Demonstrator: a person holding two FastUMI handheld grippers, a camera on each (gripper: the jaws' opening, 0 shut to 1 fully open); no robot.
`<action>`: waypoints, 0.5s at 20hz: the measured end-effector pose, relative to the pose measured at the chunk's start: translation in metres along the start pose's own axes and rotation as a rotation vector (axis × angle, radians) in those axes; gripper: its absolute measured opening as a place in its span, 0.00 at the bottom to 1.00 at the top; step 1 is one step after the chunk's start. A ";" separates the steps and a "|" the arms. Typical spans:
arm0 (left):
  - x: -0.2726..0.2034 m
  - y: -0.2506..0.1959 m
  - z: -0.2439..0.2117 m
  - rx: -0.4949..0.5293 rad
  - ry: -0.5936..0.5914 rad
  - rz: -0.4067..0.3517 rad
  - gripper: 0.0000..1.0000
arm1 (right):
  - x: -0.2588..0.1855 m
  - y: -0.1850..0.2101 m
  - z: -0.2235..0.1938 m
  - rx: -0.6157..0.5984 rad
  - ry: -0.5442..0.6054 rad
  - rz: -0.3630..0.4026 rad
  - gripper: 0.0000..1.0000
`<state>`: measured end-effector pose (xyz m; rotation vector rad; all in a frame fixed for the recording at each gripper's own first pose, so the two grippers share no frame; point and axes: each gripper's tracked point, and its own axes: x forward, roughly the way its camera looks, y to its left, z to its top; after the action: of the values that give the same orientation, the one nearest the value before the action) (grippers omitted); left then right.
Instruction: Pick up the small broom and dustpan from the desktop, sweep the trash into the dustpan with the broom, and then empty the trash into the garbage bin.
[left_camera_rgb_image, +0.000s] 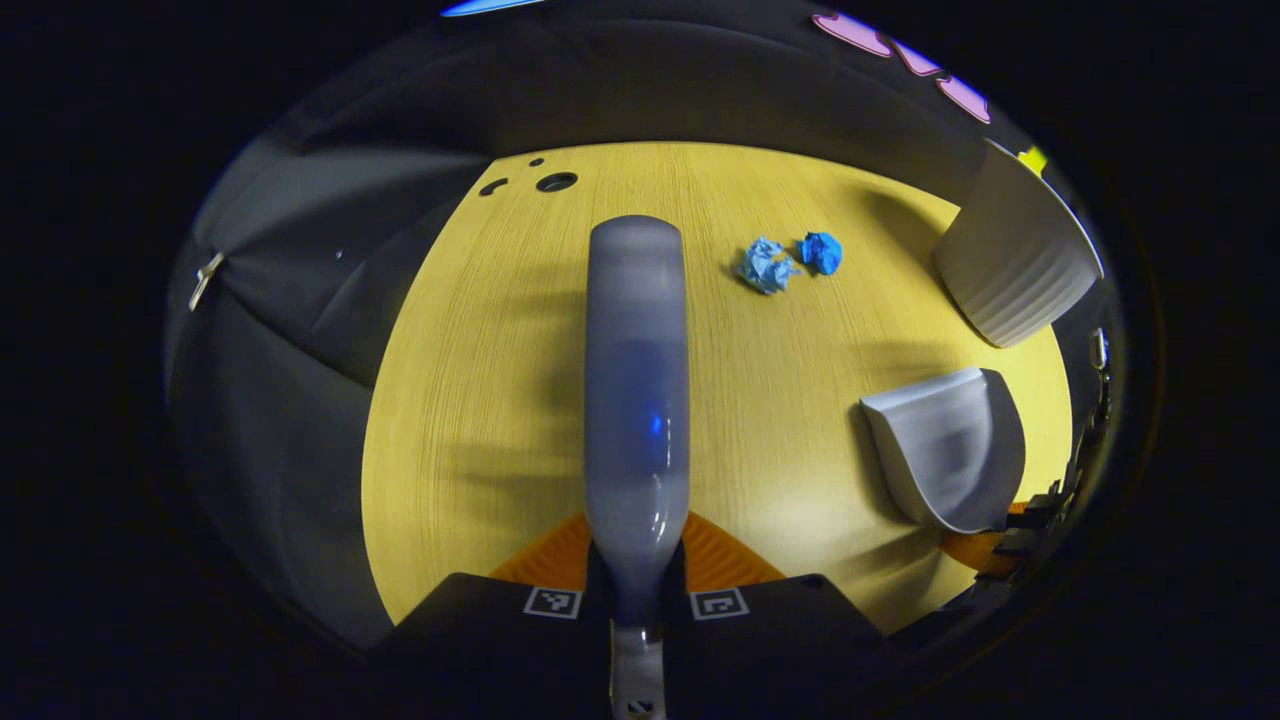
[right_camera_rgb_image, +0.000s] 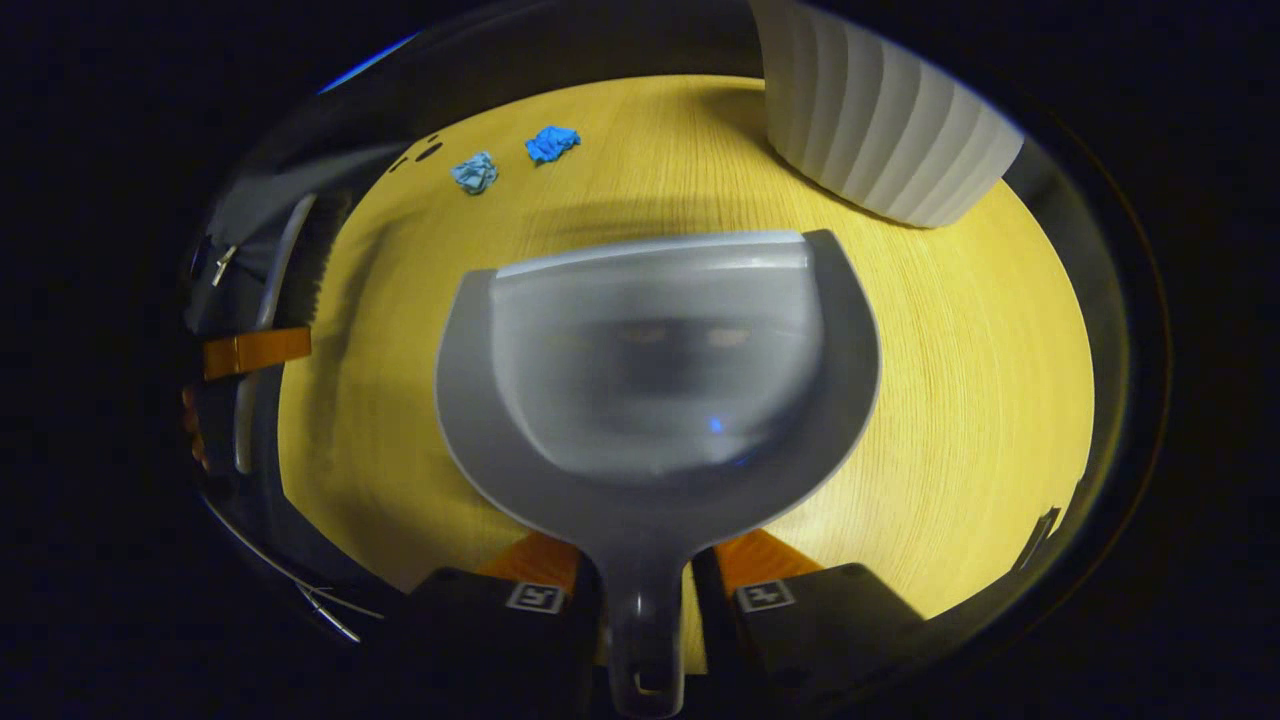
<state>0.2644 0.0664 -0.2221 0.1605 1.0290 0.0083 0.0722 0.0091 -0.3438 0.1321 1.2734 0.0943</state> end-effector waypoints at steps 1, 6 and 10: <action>0.009 0.003 0.013 0.024 0.001 0.001 0.25 | -0.002 0.002 -0.001 -0.001 0.025 0.020 0.38; 0.049 0.006 0.062 0.201 0.027 0.000 0.25 | 0.000 -0.006 0.000 -0.102 0.076 0.078 0.34; 0.074 0.000 0.090 0.356 0.071 0.016 0.25 | -0.006 -0.018 0.003 -0.196 0.078 0.067 0.34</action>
<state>0.3795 0.0608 -0.2392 0.4950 1.0944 -0.1562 0.0731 -0.0100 -0.3405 0.0020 1.3307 0.2838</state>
